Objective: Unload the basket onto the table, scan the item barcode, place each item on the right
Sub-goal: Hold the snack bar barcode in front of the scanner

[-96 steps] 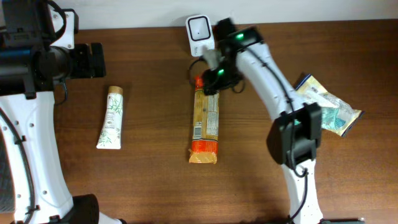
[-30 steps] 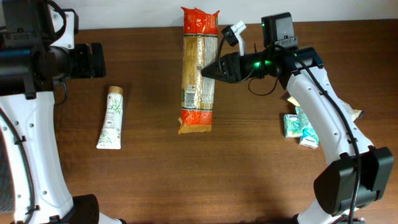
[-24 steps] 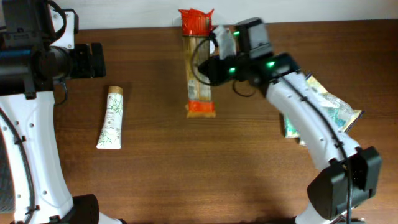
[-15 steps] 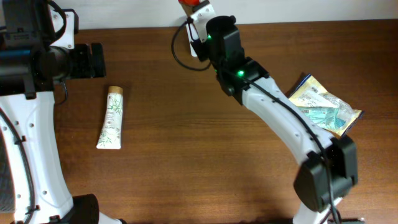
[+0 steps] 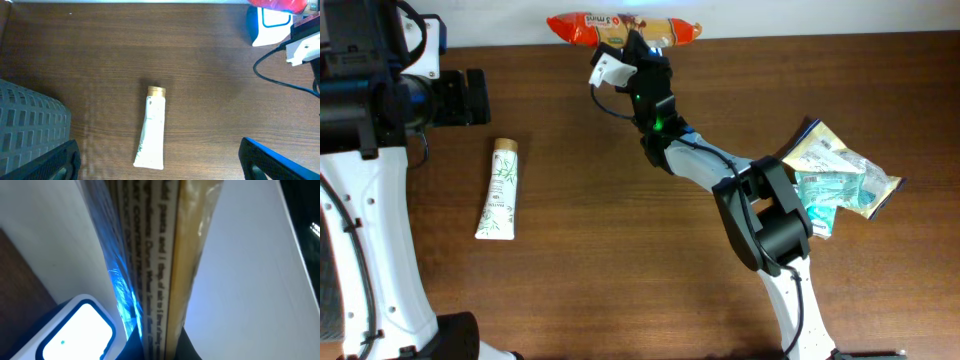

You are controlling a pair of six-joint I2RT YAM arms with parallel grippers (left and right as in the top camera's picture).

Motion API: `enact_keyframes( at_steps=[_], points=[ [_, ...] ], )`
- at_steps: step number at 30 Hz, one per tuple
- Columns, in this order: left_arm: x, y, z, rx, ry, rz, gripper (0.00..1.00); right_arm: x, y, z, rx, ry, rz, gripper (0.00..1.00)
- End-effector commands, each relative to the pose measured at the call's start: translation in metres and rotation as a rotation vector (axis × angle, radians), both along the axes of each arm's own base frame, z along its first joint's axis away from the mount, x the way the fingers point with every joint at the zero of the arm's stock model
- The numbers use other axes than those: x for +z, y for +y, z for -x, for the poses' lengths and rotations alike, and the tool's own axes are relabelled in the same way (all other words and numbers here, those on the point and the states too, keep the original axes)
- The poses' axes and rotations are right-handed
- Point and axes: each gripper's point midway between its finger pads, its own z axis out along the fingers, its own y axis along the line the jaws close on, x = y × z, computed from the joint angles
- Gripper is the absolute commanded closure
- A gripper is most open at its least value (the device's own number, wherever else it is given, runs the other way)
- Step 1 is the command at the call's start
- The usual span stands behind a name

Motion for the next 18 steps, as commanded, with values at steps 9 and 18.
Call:
enact_keyframes(
  at_steps=[9,18],
  points=[
    [0.006,0.001,0.002,-0.007,-0.016,-0.011,0.01,0.06,0.011,0.008,0.05,-0.128,-0.037,0.96],
    [0.006,0.001,0.002,-0.007,-0.016,-0.011,0.01,0.102,0.003,0.021,0.013,-0.123,-0.038,0.96]
  ],
)
